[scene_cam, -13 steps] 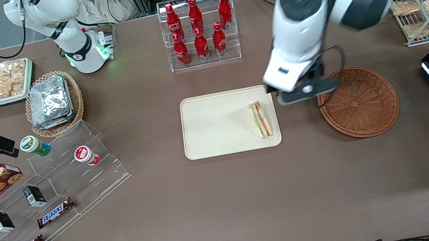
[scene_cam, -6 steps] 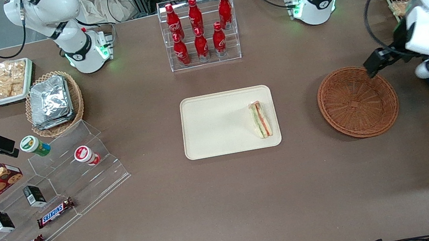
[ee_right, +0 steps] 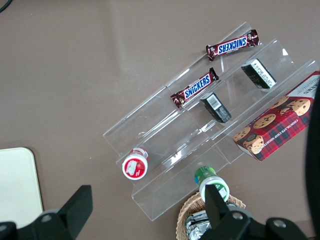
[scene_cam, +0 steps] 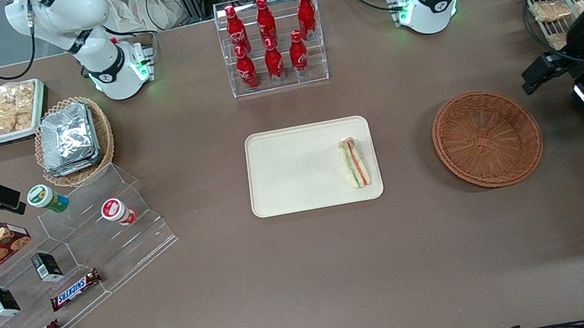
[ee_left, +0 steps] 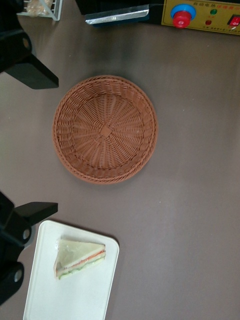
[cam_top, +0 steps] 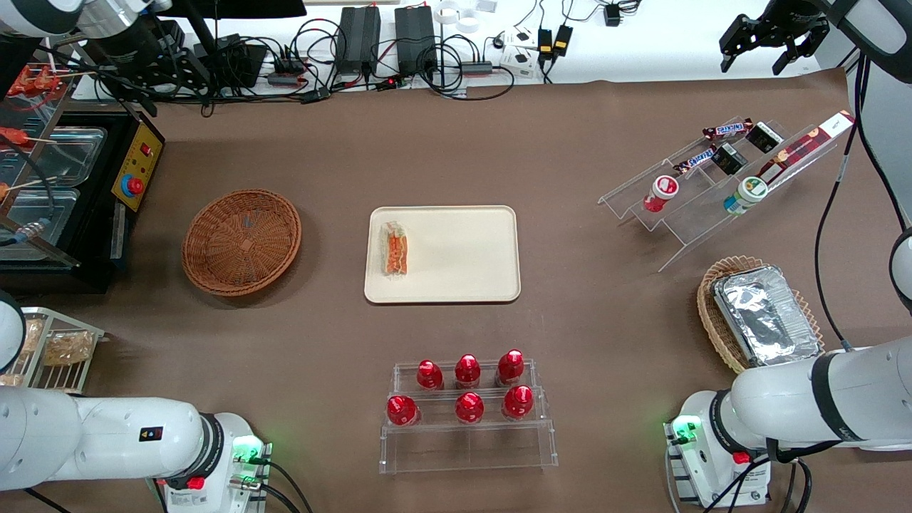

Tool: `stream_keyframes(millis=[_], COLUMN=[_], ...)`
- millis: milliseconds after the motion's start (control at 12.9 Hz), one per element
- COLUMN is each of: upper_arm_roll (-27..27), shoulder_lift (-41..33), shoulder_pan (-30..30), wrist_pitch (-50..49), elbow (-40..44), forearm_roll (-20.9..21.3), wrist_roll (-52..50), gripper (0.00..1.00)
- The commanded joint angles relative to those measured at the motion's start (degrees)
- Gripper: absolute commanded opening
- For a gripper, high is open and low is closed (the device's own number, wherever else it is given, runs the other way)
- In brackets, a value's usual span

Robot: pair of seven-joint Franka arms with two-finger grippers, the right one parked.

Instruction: Place sandwich from basket to tray

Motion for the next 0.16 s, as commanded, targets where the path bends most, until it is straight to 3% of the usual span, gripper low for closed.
stream_keyframes(millis=[0,78], upper_arm_roll=[0.58,0.76], shoulder_lift=[0.67,1.46], shoulder_pan=[-0.27,-0.26], wrist_pitch=[0.06,-0.46], elbow=[1.35,2.41], forearm_roll=[-0.7,0.0], wrist_roll=[1.95,4.39], gripper=[1.0,1.0])
